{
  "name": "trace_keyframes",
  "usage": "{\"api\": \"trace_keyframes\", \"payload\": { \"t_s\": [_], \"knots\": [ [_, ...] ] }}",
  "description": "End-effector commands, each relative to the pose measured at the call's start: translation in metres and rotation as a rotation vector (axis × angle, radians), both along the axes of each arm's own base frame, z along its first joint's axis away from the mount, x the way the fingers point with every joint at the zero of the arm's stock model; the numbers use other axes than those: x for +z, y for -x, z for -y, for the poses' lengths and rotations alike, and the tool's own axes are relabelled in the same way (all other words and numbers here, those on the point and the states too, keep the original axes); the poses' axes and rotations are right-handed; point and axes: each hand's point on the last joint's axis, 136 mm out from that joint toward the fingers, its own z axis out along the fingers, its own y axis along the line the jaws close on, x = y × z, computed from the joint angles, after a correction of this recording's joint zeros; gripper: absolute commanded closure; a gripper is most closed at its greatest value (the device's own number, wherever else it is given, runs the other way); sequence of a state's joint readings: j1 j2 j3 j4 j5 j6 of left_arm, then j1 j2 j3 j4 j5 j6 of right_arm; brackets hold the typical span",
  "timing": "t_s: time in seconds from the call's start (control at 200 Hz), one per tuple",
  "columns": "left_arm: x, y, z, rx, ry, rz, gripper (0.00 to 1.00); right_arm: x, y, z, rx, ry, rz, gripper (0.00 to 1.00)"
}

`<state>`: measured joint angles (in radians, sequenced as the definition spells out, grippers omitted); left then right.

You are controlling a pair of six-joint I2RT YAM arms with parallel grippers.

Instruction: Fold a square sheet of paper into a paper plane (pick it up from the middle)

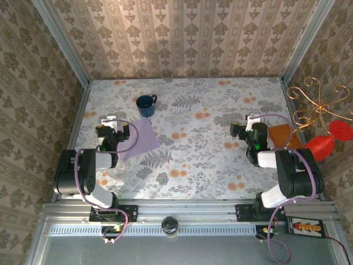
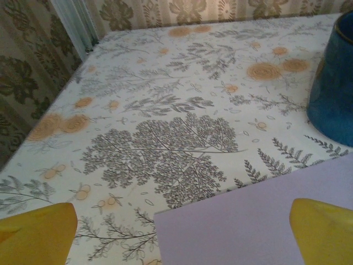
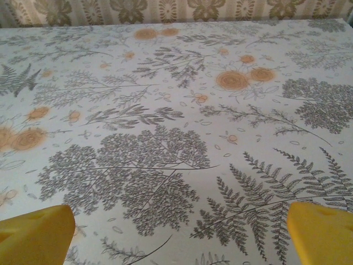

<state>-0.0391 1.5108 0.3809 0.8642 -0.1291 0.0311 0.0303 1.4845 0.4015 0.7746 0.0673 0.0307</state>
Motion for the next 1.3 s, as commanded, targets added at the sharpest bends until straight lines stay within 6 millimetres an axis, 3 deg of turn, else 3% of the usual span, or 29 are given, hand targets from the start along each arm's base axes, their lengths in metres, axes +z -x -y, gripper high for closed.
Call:
{"api": "trace_keyframes", "payload": {
  "t_s": [0.0, 0.16, 0.275, 0.38, 0.515, 0.67, 0.695, 0.76, 0.91, 0.98, 1.105, 1.295],
  "knots": [
    [0.034, 0.006, -0.007, 0.056, -0.028, 0.039, 0.0, 0.038, -0.002, -0.008, 0.02, 0.055, 0.049, 0.0],
    [0.073, 0.023, -0.014, 0.132, 0.022, 0.004, 0.0, 0.074, 0.007, -0.029, 0.039, 0.045, 0.044, 0.0],
    [0.105, 0.035, -0.009, 0.171, 0.197, -0.032, 0.0, 0.089, 0.015, -0.053, 0.07, -0.062, -0.004, 0.0],
    [0.118, 0.039, 0.015, 0.092, 0.345, -0.102, 0.0, 0.091, 0.02, -0.076, 0.086, -0.159, -0.081, 0.0],
    [0.112, 0.042, 0.064, -0.104, 0.481, -0.222, 0.03, 0.081, 0.024, -0.118, 0.146, -0.279, -0.256, 0.0],
    [0.093, 0.044, 0.111, -0.166, 0.427, -0.386, 0.04, 0.069, 0.023, -0.163, 0.197, -0.314, -0.386, 0.0],
    [0.089, 0.044, 0.119, -0.168, 0.42, -0.414, 0.05, 0.072, 0.023, -0.165, 0.192, -0.332, -0.383, 0.0],
    [0.073, 0.044, 0.136, -0.157, 0.399, -0.497, 0.07, 0.058, 0.017, -0.172, 0.159, -0.386, -0.434, 0.0],
    [0.026, 0.047, 0.16, -0.079, 0.379, -0.654, 0.15, 0.045, 0.011, -0.185, 0.151, -0.462, -0.485, 0.04],
    [0.005, 0.046, 0.16, -0.045, 0.38, -0.718, 0.19, 0.039, 0.011, -0.185, 0.141, -0.464, -0.499, 0.06],
    [-0.025, 0.037, 0.138, 0.034, 0.395, -0.787, 0.33, 0.031, 0.012, -0.182, 0.123, -0.451, -0.519, 0.09],
    [-0.057, 0.023, 0.116, 0.072, 0.439, -0.848, 0.39, 0.022, 0.013, -0.182, 0.115, -0.435, -0.555, 0.1]
  ]
}}
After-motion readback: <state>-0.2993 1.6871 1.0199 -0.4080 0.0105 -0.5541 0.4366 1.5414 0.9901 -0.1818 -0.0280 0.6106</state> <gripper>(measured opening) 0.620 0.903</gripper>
